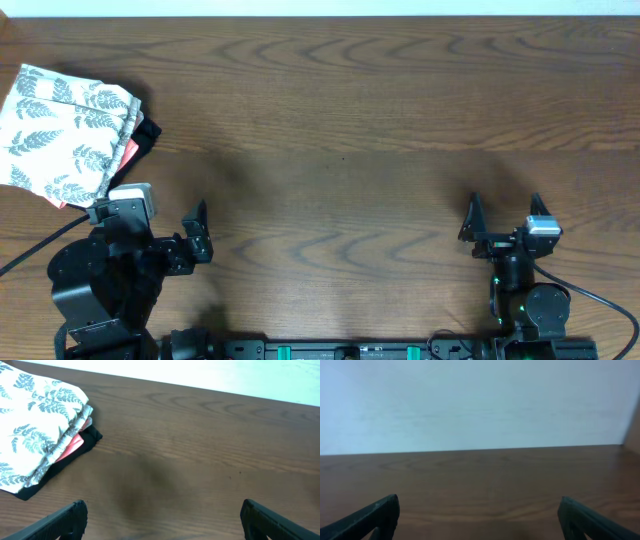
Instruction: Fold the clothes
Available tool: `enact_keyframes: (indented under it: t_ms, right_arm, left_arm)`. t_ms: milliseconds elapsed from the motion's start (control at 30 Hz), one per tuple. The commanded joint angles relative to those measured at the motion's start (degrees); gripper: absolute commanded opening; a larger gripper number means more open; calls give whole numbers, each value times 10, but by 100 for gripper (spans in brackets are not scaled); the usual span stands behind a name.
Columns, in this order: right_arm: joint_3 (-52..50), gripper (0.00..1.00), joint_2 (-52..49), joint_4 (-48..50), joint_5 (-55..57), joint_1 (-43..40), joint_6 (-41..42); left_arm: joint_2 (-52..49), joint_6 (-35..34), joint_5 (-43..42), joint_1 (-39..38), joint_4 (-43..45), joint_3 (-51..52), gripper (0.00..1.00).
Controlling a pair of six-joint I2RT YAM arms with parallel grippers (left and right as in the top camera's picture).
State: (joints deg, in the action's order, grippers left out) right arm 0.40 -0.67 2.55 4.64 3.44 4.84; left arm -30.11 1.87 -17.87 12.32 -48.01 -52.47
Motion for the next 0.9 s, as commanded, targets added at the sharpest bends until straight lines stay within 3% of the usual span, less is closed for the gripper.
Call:
enact_keyframes:
  t_ms: [0,133,867]
  right_arm:
    - [-1,99,4,-13,33,-3,-17]
    - [-1,99,3,-60,32,-2,-17]
    - [-1,99,1,-60,31,-2,-17]
  left_arm:
    - [2,0,-6,2,0,1,98]
    - [2,-1,-6,2,0,1,98]
    - [2,0,-5,-1,0,1,98]
